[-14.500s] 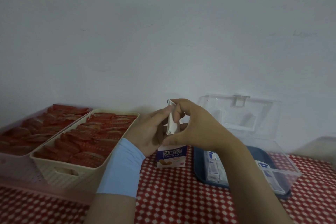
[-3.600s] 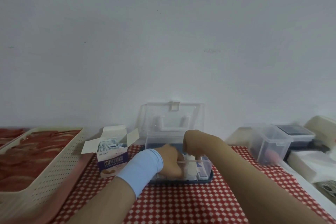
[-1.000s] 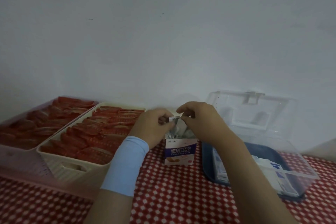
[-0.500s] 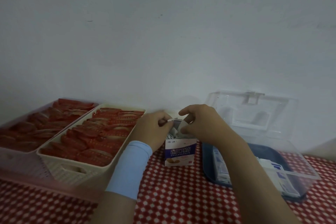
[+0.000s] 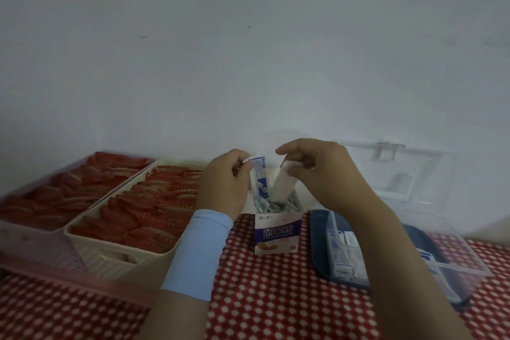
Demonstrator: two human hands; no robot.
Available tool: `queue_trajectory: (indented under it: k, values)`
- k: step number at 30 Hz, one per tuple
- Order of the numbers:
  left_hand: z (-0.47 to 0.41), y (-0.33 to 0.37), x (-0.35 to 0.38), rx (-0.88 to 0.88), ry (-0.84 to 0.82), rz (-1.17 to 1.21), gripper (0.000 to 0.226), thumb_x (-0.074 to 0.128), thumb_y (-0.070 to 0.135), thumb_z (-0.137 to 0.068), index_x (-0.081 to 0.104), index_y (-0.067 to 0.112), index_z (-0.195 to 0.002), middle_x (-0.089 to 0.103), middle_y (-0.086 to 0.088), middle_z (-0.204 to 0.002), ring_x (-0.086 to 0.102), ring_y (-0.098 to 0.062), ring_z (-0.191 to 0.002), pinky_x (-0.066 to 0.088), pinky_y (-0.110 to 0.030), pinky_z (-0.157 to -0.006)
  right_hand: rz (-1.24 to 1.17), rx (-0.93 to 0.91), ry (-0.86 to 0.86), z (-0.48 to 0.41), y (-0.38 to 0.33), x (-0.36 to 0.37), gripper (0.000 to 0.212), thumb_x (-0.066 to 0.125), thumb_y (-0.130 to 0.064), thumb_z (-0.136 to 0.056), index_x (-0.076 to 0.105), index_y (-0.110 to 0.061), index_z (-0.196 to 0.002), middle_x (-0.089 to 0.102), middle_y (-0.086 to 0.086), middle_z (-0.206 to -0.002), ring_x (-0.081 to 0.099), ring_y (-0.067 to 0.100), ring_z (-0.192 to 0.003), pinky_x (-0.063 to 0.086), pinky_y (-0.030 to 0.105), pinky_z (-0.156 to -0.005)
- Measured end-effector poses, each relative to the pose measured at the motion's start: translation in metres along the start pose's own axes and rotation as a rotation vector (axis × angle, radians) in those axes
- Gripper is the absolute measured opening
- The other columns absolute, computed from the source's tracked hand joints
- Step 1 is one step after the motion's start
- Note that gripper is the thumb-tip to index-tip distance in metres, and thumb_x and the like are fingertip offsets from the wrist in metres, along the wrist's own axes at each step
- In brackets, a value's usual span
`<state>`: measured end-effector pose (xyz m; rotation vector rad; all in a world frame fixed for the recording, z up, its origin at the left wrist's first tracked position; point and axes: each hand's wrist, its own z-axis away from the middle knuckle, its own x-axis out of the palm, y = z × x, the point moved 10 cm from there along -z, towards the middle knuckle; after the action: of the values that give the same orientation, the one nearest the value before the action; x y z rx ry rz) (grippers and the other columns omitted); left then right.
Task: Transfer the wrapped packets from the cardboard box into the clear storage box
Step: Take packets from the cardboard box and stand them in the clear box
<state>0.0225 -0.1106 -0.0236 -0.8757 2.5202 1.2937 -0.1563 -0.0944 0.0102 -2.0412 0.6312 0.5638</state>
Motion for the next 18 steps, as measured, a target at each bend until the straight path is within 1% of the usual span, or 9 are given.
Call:
queue_trajectory:
  k: [2, 3, 5, 7, 9, 12, 15, 17, 18]
  values:
    - [-0.002, 0.011, -0.006, 0.044, -0.006, -0.019, 0.011, 0.062, 0.019, -0.095, 0.068, 0.021, -0.086, 0.062, 0.013, -0.074, 0.056, 0.0, -0.069, 0.039, -0.014, -0.06, -0.024, -0.06, 0.008, 0.003, -0.014, -0.007, 0.041, 0.069, 0.001, -0.088, 0.071, -0.036, -0.104, 0.073, -0.013, -0.091, 0.063, -0.012, -0.082, 0.047, 0.004, -0.079]
    - [-0.003, 0.017, -0.009, 0.061, -0.024, -0.015, 0.01, 0.062, 0.019, -0.095, 0.068, 0.022, -0.088, 0.063, 0.014, -0.076, 0.057, -0.001, -0.072, 0.039, -0.011, -0.062, -0.043, -0.087, 0.021, 0.004, -0.021, -0.01, 0.041, 0.07, 0.001, -0.087, 0.071, -0.037, -0.104, 0.073, -0.014, -0.091, 0.064, -0.008, -0.085, 0.048, 0.006, -0.081]
    - [-0.005, 0.029, -0.008, 0.076, -0.106, 0.028, 0.011, 0.063, 0.019, -0.094, 0.07, 0.022, -0.086, 0.066, 0.011, -0.078, 0.059, -0.005, -0.076, 0.041, -0.008, -0.063, -0.08, -0.121, 0.047, 0.005, -0.03, -0.014, 0.043, 0.07, 0.002, -0.087, 0.071, -0.037, -0.105, 0.071, -0.019, -0.093, 0.065, -0.005, -0.088, 0.049, 0.007, -0.082]
    - [-0.003, 0.038, -0.002, 0.057, -0.2, 0.122, 0.013, 0.064, 0.018, -0.093, 0.073, 0.022, -0.084, 0.07, 0.005, -0.078, 0.06, -0.01, -0.076, 0.045, -0.016, -0.066, -0.099, -0.116, 0.068, 0.007, -0.033, -0.014, 0.044, 0.07, 0.002, -0.087, 0.071, -0.035, -0.109, 0.067, -0.024, -0.093, 0.063, -0.006, -0.088, 0.048, 0.006, -0.081]
    - [0.0, 0.038, 0.002, 0.011, -0.25, 0.197, 0.014, 0.063, 0.017, -0.093, 0.074, 0.022, -0.085, 0.072, 0.003, -0.081, 0.063, -0.016, -0.079, 0.049, -0.024, -0.072, -0.115, -0.082, 0.077, 0.006, -0.029, -0.012, 0.044, 0.07, 0.0, -0.087, 0.07, -0.035, -0.113, 0.065, -0.023, -0.09, 0.062, -0.005, -0.084, 0.048, 0.006, -0.076]
    - [0.005, 0.032, 0.009, -0.078, -0.323, 0.291, 0.014, 0.062, 0.017, -0.095, 0.075, 0.02, -0.089, 0.074, 0.001, -0.086, 0.068, -0.018, -0.083, 0.055, -0.026, -0.076, -0.173, -0.032, 0.087, 0.006, -0.022, -0.014, 0.044, 0.073, -0.002, -0.086, 0.07, -0.035, -0.115, 0.067, -0.025, -0.095, 0.063, -0.004, -0.089, 0.049, 0.006, -0.075]
    - [0.007, 0.03, 0.013, -0.131, -0.37, 0.383, 0.015, 0.061, 0.017, -0.097, 0.076, 0.016, -0.095, 0.076, -0.001, -0.089, 0.071, -0.015, -0.081, 0.057, -0.025, -0.073, -0.221, -0.011, 0.046, 0.006, -0.019, -0.012, 0.046, 0.075, -0.002, -0.084, 0.071, -0.037, -0.113, 0.069, -0.025, -0.101, 0.063, -0.008, -0.095, 0.051, 0.008, -0.079]
    - [0.01, 0.029, 0.018, -0.163, -0.398, 0.448, 0.016, 0.06, 0.018, -0.098, 0.075, 0.013, -0.098, 0.074, -0.002, -0.086, 0.067, -0.01, -0.072, 0.053, -0.021, -0.065, -0.253, 0.001, 0.016, 0.006, -0.017, -0.012, 0.044, 0.076, 0.0, -0.082, 0.073, -0.034, -0.111, 0.072, -0.019, -0.098, 0.066, -0.005, -0.089, 0.054, 0.011, -0.077]
    - [0.013, 0.027, 0.023, -0.205, -0.422, 0.514, 0.017, 0.059, 0.02, -0.098, 0.074, 0.011, -0.098, 0.072, -0.003, -0.084, 0.064, -0.009, -0.071, 0.051, -0.02, -0.063, -0.286, 0.005, 0.006, 0.007, -0.017, -0.012, 0.043, 0.076, 0.003, -0.082, 0.074, -0.03, -0.11, 0.074, -0.012, -0.096, 0.068, -0.003, -0.084, 0.055, 0.012, -0.075]
